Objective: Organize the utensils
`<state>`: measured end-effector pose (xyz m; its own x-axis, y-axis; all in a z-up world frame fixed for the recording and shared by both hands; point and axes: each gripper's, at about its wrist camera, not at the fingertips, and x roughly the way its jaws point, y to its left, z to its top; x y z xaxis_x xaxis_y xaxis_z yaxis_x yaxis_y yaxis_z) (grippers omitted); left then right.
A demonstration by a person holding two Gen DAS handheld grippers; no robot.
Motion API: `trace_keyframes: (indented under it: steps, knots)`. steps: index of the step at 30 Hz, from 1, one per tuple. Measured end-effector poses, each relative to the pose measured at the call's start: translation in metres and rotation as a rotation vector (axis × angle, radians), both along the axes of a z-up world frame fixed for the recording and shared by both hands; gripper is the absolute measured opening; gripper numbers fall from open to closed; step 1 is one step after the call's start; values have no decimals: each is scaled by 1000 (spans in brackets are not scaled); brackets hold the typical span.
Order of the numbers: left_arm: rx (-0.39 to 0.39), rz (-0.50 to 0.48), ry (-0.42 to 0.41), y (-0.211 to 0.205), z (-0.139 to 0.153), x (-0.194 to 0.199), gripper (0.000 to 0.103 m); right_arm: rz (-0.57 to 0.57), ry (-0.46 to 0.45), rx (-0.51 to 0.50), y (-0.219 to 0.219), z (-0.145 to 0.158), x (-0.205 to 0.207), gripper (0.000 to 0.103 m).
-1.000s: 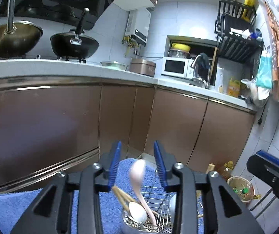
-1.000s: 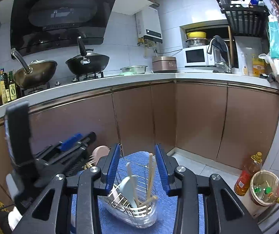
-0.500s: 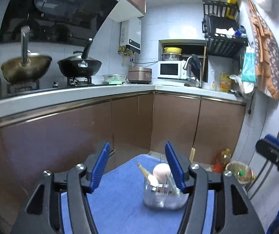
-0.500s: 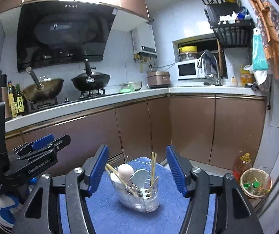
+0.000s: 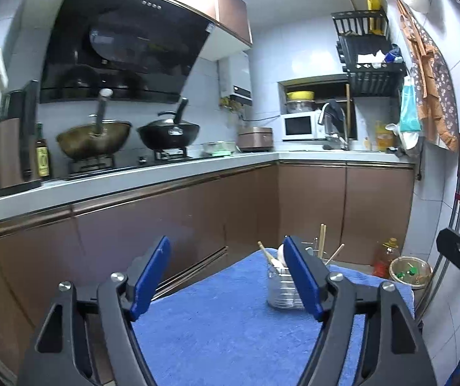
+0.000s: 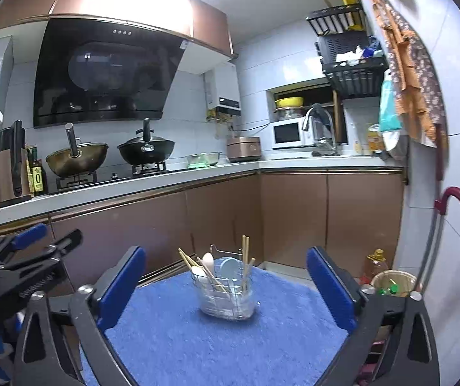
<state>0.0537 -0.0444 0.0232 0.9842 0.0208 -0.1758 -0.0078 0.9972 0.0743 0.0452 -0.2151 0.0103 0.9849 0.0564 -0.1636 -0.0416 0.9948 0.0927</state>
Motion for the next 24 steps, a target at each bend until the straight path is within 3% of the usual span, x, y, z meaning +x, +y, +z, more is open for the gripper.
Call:
trace_keyframes:
  steps: [5, 11, 24]
  knots:
    - [16, 26, -4, -3, -2, -27, 73, -26, 9, -26, 6, -6, -19, 103]
    - [25, 38, -37, -4, -5, -55, 74, -48, -41, -29, 7, -8, -40, 103]
    - [50, 48, -54, -3, -11, -70, 74, -59, -53, -45, 16, -11, -50, 103]
